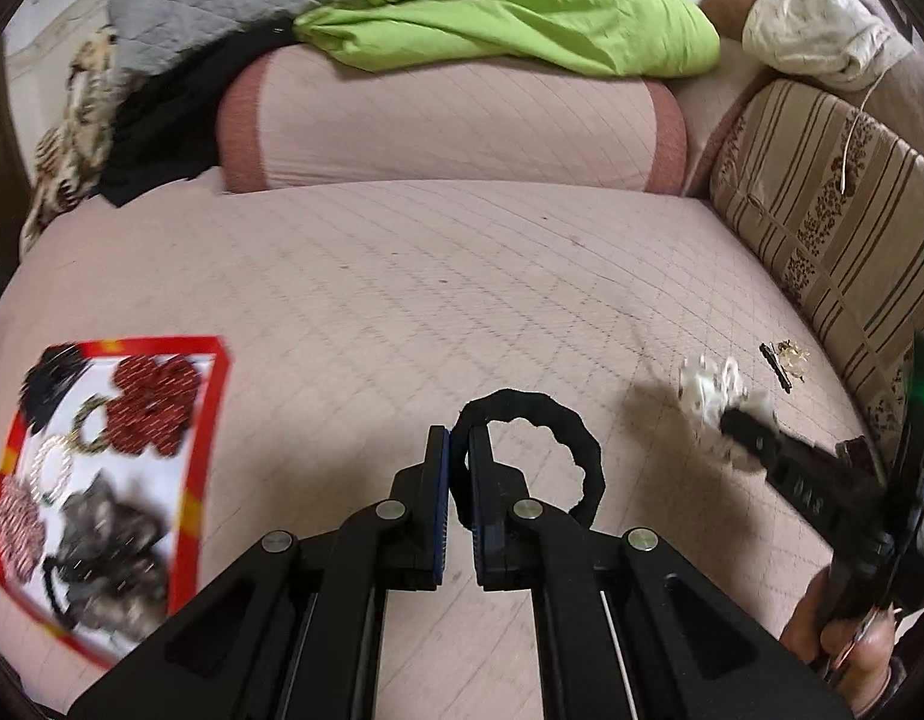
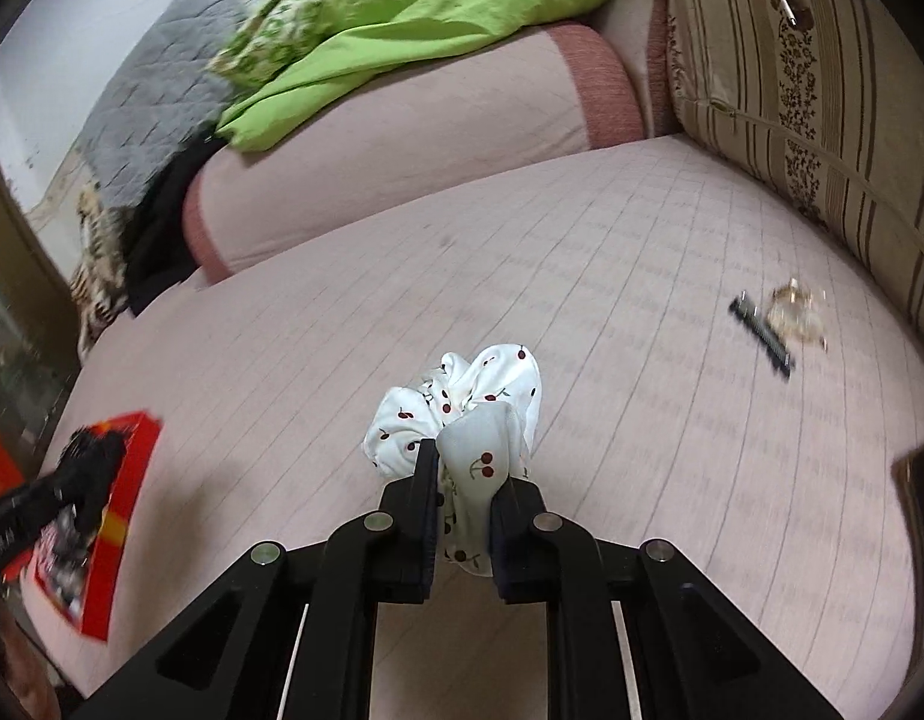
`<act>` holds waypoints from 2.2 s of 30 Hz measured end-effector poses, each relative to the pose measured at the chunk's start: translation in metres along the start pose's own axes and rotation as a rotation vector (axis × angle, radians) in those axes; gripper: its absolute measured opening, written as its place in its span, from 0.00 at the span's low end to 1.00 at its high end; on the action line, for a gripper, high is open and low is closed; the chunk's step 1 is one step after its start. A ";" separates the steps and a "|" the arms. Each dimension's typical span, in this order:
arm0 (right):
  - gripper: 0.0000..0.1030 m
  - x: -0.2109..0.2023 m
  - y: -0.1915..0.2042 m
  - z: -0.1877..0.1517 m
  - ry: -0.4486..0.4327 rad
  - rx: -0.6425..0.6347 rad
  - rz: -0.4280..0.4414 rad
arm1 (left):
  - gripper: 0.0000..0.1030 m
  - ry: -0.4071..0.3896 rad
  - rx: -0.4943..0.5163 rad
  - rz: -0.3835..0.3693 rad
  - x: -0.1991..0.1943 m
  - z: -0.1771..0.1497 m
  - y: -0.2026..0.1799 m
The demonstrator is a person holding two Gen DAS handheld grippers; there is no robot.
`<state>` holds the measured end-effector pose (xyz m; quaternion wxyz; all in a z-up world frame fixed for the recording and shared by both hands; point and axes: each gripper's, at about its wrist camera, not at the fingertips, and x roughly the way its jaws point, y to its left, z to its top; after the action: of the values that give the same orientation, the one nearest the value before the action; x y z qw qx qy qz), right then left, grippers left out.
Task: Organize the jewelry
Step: 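Carry the black hair tie and cherry scrunchie over the tray with both grippers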
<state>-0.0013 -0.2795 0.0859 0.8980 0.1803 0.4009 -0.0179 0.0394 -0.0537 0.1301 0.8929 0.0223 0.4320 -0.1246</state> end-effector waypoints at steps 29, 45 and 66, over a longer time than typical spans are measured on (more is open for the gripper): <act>0.15 -0.087 0.149 -0.067 0.027 -0.279 0.126 | 0.06 -0.161 -0.067 0.200 -0.128 -0.061 0.075; 0.15 -0.086 0.233 -0.084 0.075 -0.461 0.166 | 0.06 -0.136 -0.239 0.199 -0.125 -0.079 0.158; 0.15 -0.065 0.286 -0.104 0.134 -0.572 0.183 | 0.06 -0.137 -0.357 0.191 -0.120 -0.094 0.218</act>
<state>-0.0697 0.0153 0.1578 0.8817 -0.0438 0.4303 0.1884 -0.0512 0.1955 0.1502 0.9177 -0.1040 0.3816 0.0377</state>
